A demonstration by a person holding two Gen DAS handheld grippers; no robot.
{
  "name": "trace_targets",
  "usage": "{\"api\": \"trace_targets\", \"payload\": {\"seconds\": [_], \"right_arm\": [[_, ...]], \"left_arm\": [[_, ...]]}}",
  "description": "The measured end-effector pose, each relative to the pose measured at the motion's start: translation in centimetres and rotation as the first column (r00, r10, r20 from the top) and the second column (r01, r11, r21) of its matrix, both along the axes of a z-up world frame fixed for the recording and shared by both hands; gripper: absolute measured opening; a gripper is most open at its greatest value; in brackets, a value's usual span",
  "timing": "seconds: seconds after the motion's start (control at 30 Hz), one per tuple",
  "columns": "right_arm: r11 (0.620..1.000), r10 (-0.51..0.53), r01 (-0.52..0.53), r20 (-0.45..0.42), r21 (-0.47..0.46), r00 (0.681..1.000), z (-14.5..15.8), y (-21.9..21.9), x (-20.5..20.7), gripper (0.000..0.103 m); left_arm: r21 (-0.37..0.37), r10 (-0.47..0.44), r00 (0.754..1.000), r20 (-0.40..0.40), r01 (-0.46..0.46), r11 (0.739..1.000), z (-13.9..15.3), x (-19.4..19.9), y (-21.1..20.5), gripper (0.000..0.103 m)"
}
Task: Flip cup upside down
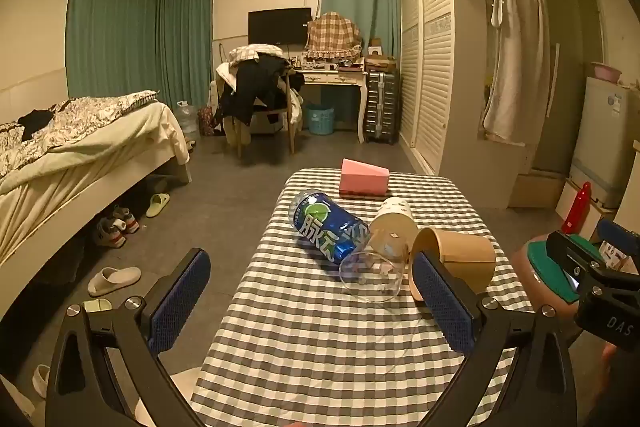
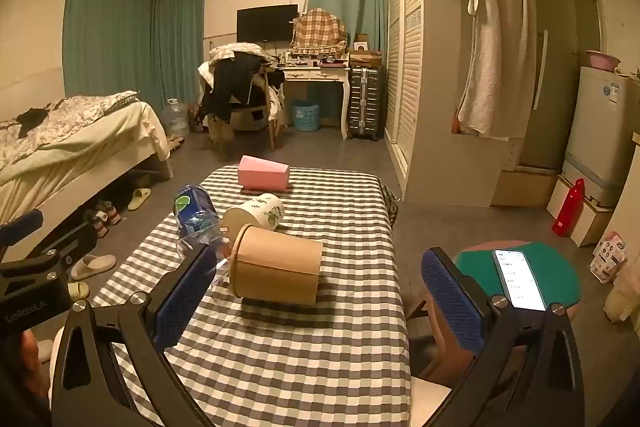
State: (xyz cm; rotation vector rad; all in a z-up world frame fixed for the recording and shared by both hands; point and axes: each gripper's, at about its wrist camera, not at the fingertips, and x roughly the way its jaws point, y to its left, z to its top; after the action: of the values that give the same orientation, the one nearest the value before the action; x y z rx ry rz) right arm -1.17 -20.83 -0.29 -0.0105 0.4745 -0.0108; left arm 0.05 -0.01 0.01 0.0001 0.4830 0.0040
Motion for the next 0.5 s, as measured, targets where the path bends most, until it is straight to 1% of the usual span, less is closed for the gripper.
{"api": "trace_targets", "payload": {"seconds": [0.17,0.2,0.3,0.5], "right_arm": [[1.0,-0.01,0.01,-0.012,-0.006,1.0,-0.02,-0.08,0.1,0.103],[1.0,-0.006,0.006,-0.01,-0.009,1.0,-0.06,-0.02,0.07,0.103],[1.0,-0.008,0.008,-0.009,-0.009,1.0,0.01,0.1,0.05,0.103],[1.0,-0.009,0.009,-0.013,-0.014,1.0,-0.27,0.25,0.1,0.103]], "left_arm": [[-0.011,-0.006,1.0,0.004,0.006,1.0,0.16,0.34,0.27,0.103],[-0.019,-0.004,1.0,0.019,0.004,1.0,0.17,-0.15,0.63,0.103],[-0.004,0.007,1.0,-0.003,-0.007,1.0,0.02,0.47,0.2,0.103],[-0.017,0.005,1.0,0.005,-0.005,1.0,-0.14,0.21,0.64,0.103]]}}
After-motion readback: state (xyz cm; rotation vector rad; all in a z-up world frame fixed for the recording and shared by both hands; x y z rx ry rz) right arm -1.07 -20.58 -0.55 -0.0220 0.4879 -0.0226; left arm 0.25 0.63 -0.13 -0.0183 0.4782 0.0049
